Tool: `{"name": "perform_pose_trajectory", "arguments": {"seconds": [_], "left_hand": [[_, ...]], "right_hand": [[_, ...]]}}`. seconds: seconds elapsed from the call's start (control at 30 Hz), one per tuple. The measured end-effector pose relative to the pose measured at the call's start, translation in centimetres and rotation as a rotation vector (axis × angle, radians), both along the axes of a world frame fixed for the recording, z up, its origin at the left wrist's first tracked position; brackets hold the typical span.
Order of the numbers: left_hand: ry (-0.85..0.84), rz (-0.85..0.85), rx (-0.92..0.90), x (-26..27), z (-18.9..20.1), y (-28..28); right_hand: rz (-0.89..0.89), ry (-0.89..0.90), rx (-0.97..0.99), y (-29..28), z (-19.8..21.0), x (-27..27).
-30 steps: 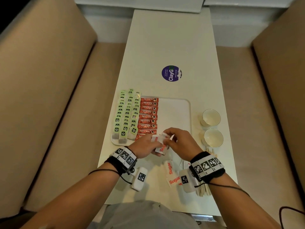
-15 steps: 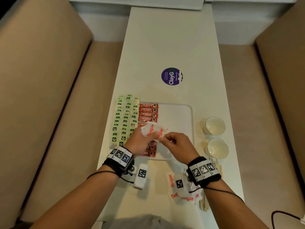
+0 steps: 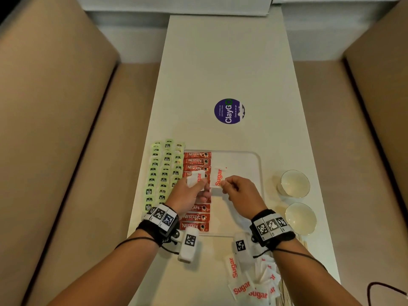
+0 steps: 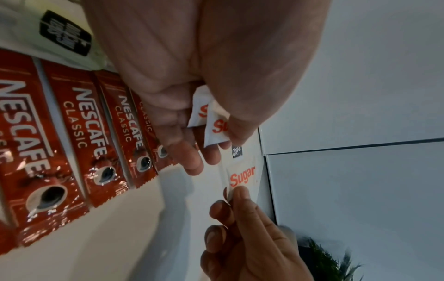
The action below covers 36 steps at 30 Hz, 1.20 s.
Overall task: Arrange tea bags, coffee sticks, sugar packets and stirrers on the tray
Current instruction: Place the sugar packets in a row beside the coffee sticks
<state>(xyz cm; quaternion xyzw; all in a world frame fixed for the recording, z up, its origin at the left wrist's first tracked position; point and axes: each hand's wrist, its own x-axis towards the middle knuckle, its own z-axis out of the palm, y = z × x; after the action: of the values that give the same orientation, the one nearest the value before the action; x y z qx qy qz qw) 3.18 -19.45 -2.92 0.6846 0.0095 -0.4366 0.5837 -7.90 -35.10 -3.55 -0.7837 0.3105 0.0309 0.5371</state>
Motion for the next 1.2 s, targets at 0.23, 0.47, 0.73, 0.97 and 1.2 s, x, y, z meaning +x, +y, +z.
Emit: {"name": "perform_pose_trajectory", "arguments": {"seconds": [0.23,0.47,0.73,0.97,1.2], "left_hand": [[0.075,0.054,-0.042,1.4,0.1,-0.6],[-0.076,-0.059,0.059,2.3,-0.2,-0.5],[-0.134,-0.013,0.176,3.1,-0.2,-0.5],[-0.178,0.042,0.191,3.7,-0.9,-0.8],[-0.204,0.066,0.195,4.1,-1.5,-1.1]], "right_hand": [[-0.125,0.073,-0.068,-2.5,-1.9,3.2],[-0.09,0.179,-0.114,-3.4,-3.5,5.0],[-0.076,0.148,-0.146,-3.2,-3.9,6.4],[-0.095,0.157,-0.136,-3.1,-3.9,6.8],[-0.096,0.171,-0.18,-3.0,-4.4,7.1]]}}
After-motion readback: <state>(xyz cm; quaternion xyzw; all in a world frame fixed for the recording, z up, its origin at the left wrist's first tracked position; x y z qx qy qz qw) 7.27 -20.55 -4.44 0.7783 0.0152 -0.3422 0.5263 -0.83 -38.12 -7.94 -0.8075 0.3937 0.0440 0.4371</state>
